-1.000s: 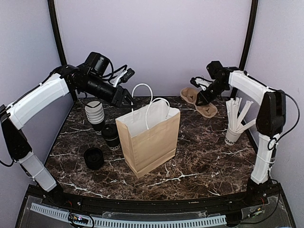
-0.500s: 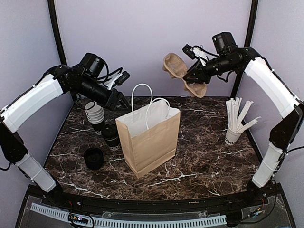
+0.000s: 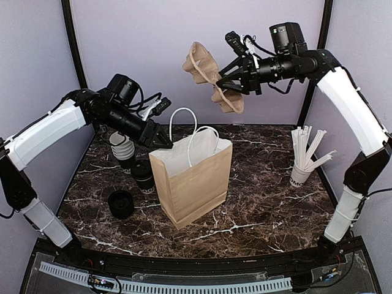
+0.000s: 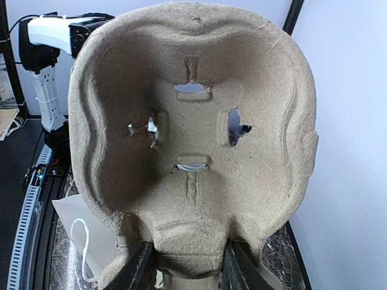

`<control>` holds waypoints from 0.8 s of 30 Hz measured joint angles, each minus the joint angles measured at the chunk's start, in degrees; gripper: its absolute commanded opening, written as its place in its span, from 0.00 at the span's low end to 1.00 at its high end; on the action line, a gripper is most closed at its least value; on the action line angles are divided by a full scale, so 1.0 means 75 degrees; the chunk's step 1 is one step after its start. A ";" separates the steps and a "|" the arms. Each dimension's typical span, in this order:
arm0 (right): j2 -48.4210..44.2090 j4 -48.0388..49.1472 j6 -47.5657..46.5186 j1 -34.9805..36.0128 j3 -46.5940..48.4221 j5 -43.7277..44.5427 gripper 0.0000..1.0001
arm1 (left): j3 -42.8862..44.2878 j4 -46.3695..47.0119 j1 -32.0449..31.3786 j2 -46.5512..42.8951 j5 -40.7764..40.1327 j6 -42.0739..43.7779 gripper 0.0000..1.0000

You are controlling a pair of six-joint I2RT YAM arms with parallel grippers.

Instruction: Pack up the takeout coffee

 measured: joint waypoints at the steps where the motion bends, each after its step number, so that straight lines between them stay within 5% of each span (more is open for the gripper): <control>1: 0.0044 -0.0012 -0.0026 0.0076 0.0000 -0.0055 0.38 | 0.0003 0.0073 0.0000 0.0064 0.0055 0.0012 0.40; 16: 0.0414 -0.0259 -0.0644 0.1113 -0.0166 -0.0685 0.37 | 0.0312 0.0810 0.0000 0.0947 0.0938 0.0201 0.39; 24: 0.0490 -0.0694 -0.1037 0.1547 -0.0595 -0.0711 0.37 | 0.0367 0.1343 0.0000 0.1043 0.1472 0.0195 0.29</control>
